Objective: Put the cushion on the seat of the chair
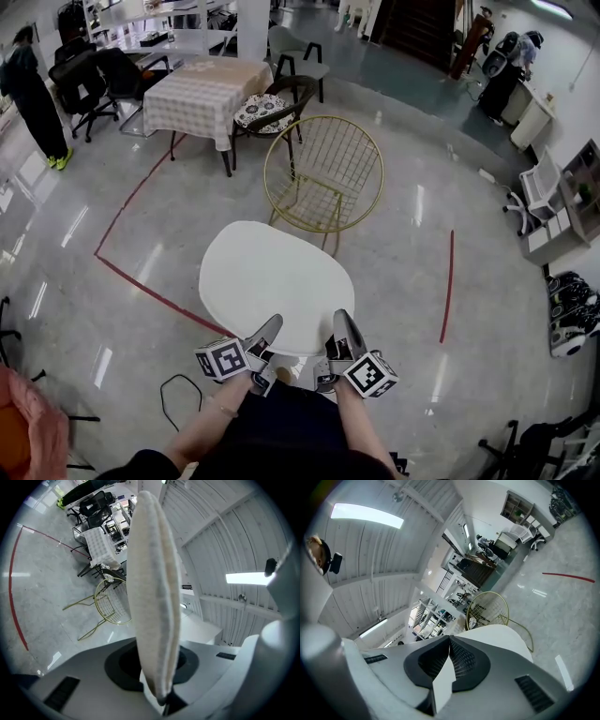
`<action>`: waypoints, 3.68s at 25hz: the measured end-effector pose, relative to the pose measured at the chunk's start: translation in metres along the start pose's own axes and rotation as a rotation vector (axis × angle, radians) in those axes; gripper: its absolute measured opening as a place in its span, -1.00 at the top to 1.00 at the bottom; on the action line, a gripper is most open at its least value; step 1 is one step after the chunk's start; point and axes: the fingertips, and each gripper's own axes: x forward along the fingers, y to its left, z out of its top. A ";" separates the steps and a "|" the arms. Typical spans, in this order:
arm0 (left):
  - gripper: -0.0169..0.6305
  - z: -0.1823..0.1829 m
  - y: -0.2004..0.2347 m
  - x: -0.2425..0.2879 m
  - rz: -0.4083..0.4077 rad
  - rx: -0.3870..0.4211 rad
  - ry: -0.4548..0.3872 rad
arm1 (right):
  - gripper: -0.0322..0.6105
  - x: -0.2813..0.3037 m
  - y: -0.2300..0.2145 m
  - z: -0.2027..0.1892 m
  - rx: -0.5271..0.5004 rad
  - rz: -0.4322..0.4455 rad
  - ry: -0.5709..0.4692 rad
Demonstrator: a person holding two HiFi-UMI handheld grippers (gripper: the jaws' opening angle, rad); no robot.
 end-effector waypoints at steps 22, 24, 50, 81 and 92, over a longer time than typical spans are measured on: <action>0.70 0.004 0.001 0.035 0.003 -0.015 0.020 | 0.93 0.017 -0.035 0.014 0.055 -0.043 -0.008; 0.70 0.009 0.008 0.039 0.013 -0.014 0.019 | 0.93 0.025 -0.037 0.015 0.063 -0.044 -0.006; 0.70 0.136 0.039 0.158 0.047 -0.052 0.036 | 0.93 0.193 -0.055 0.068 0.092 -0.072 0.015; 0.70 0.234 0.079 0.292 -0.025 -0.071 0.130 | 0.93 0.330 -0.097 0.120 0.096 -0.145 -0.086; 0.70 0.237 0.088 0.312 -0.071 -0.140 0.117 | 0.93 0.337 -0.093 0.122 0.077 -0.139 -0.055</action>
